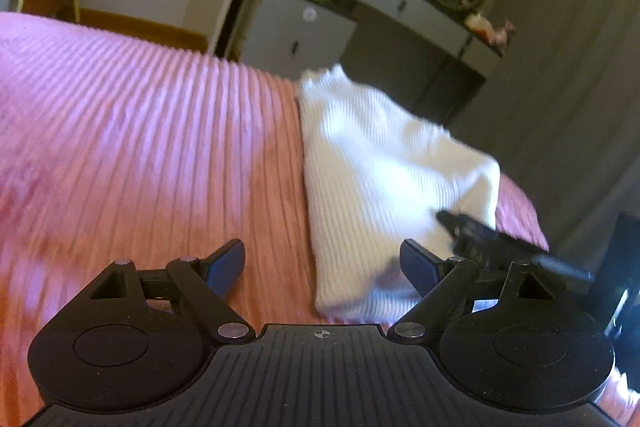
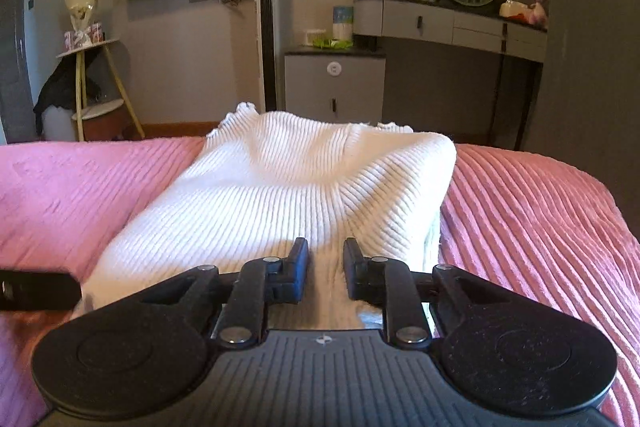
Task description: Fold small clothes
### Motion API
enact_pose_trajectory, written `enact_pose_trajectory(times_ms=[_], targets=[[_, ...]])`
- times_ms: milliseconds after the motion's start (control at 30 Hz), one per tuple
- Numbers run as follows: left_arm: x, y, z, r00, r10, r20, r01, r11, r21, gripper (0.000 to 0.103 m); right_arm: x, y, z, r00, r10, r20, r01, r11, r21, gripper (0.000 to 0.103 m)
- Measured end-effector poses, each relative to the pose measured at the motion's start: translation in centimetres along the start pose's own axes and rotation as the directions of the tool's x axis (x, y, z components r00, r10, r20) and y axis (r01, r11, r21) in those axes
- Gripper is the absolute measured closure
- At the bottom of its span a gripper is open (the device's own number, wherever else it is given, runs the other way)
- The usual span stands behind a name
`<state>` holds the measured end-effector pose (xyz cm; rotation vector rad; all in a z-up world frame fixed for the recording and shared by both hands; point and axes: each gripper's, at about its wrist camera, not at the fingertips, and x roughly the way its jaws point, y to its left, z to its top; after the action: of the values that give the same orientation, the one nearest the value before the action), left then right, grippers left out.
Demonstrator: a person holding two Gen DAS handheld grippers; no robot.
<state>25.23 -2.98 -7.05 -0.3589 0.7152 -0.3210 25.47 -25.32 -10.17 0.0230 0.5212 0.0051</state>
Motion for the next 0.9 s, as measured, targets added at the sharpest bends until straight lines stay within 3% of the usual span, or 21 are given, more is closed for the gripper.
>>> enact_pose_trajectory(times_ms=[100,167,200,233,300,400,500,633,700,800,900], targets=[[0.2,0.0,0.9,1.000,0.005,0.011,-0.005,1.000,0.002,0.007,-2.2,-1.7,1.4,0.998,0.070,0.005,-0.070,0.989,0.127,0.077],[0.9,-0.1,1.4,1.000,-0.005,-0.012,0.005,1.000,0.003,0.007,-3.9,-3.0,1.9,0.996,0.069,0.055,-0.078,0.978,0.194,0.057],[1.2,-0.1,1.6,1.000,-0.016,-0.024,0.016,1.000,-0.003,0.007,-4.4,-3.6,2.1,0.997,0.049,0.060,-0.061,0.976,0.208,0.052],[1.6,0.0,1.7,0.999,-0.031,-0.034,0.030,0.999,-0.015,0.007,-4.4,-4.1,2.3,0.998,0.040,0.049,-0.050,0.975,0.217,0.046],[2.4,0.2,2.0,0.996,-0.072,-0.051,0.070,0.997,-0.046,0.007,-3.2,-5.3,2.7,0.998,0.065,-0.019,-0.058,0.968,0.246,0.043],[4.5,0.4,2.9,0.986,-0.137,-0.090,0.131,0.989,-0.070,0.007,-0.6,-6.8,2.8,0.990,0.118,-0.082,-0.090,0.954,0.285,0.043],[7.2,1.1,3.8,0.977,-0.161,-0.139,0.147,0.983,-0.111,0.008,2.5,-8.5,2.9,0.971,0.187,-0.150,-0.126,0.931,0.344,0.043],[10.2,2.5,4.4,0.957,-0.242,-0.159,0.208,0.957,-0.202,0.016,5.1,-11.1,2.4,0.928,0.323,-0.186,-0.197,0.847,0.493,0.032],[11.4,2.9,4.7,0.950,-0.268,-0.158,0.229,0.946,-0.229,0.025,6.1,-12.1,2.2,0.908,0.382,-0.175,-0.237,0.810,0.536,0.032],[12.9,2.6,5.1,0.946,-0.284,-0.157,0.247,0.944,-0.218,0.033,7.0,-12.6,2.0,0.894,0.424,-0.149,-0.274,0.777,0.566,0.041],[13.4,1.9,5.1,0.951,-0.272,-0.147,0.240,0.949,-0.203,0.041,7.3,-12.3,1.8,0.895,0.426,-0.131,-0.276,0.761,0.588,0.051]])
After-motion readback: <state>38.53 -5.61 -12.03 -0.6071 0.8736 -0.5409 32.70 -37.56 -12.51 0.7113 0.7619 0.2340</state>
